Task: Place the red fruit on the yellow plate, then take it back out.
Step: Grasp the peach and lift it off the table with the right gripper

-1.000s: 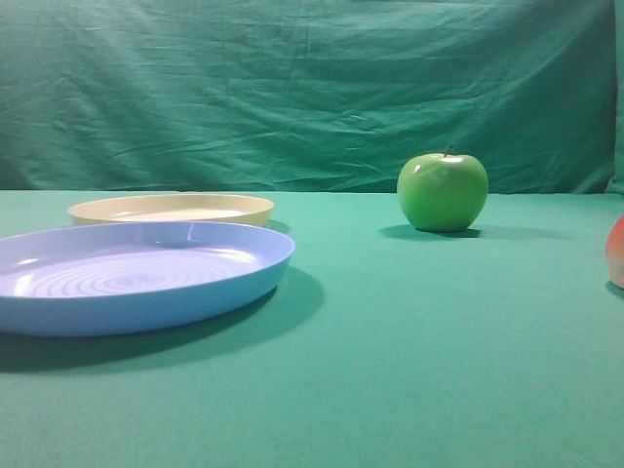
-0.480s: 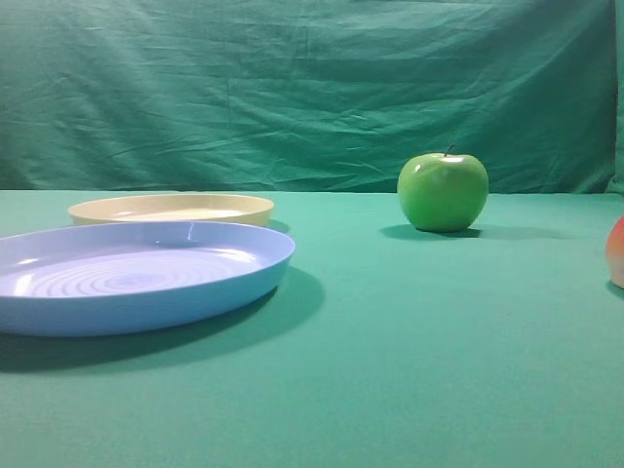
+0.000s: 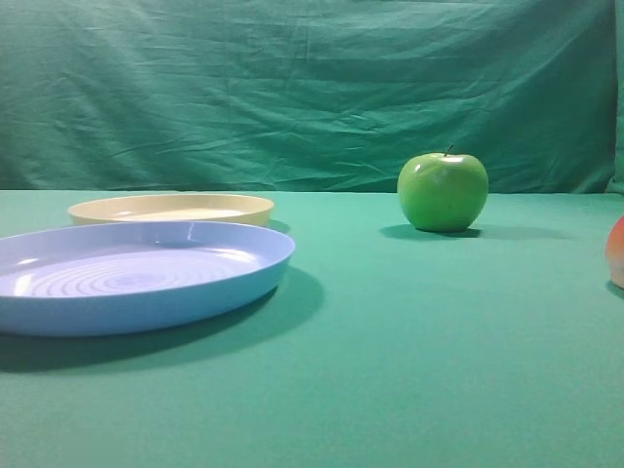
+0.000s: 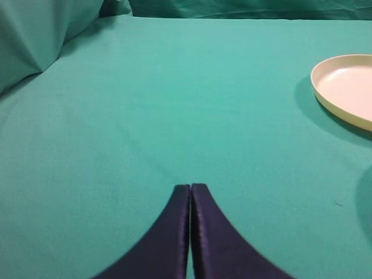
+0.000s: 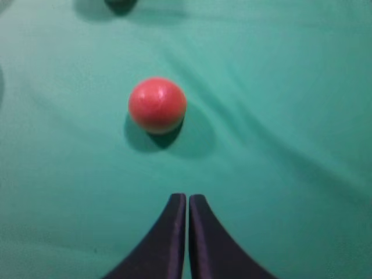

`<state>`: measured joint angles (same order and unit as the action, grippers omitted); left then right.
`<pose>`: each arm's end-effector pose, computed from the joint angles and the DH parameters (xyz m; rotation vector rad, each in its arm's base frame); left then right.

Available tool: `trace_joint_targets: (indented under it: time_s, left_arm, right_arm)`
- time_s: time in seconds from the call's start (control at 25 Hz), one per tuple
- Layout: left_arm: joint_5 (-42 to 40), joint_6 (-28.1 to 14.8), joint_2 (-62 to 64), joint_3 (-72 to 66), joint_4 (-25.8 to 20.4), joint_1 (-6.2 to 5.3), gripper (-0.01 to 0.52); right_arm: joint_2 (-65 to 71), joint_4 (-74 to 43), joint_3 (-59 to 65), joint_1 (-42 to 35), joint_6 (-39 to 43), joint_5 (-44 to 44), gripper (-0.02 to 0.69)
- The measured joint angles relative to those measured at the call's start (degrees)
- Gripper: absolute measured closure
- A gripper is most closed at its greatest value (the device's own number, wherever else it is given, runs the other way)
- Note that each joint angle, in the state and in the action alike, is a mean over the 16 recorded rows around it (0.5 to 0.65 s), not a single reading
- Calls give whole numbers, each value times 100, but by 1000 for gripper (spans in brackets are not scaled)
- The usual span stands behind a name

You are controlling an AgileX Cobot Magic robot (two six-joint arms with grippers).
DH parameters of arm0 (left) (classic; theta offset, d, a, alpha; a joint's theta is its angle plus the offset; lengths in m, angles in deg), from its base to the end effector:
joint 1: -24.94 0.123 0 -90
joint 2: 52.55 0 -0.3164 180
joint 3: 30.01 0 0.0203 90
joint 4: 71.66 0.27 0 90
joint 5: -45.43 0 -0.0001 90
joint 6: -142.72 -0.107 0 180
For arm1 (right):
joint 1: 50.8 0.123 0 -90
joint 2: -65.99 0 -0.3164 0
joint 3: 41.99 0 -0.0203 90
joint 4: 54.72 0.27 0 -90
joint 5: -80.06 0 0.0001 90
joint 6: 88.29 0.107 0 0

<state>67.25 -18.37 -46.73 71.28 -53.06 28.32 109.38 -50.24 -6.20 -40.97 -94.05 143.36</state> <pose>0.0537 0.0159 0.1729 -0.1624 1.8309 0.1315 0.0938 0.0238 0.3263 -0.3233 2.4660 0.1317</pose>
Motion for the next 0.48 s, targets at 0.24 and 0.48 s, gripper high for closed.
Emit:
trace_joint_targets:
  time_s: [0.24, 0.48]
  left_arm:
    - [0, 0, 0, 0, 0, 0, 514]
    - [0, 0, 0, 0, 0, 0, 514]
  right_arm:
    - [943, 57, -490, 84, -77, 763, 665]
    - [1685, -56, -564, 398, -177, 708, 655]
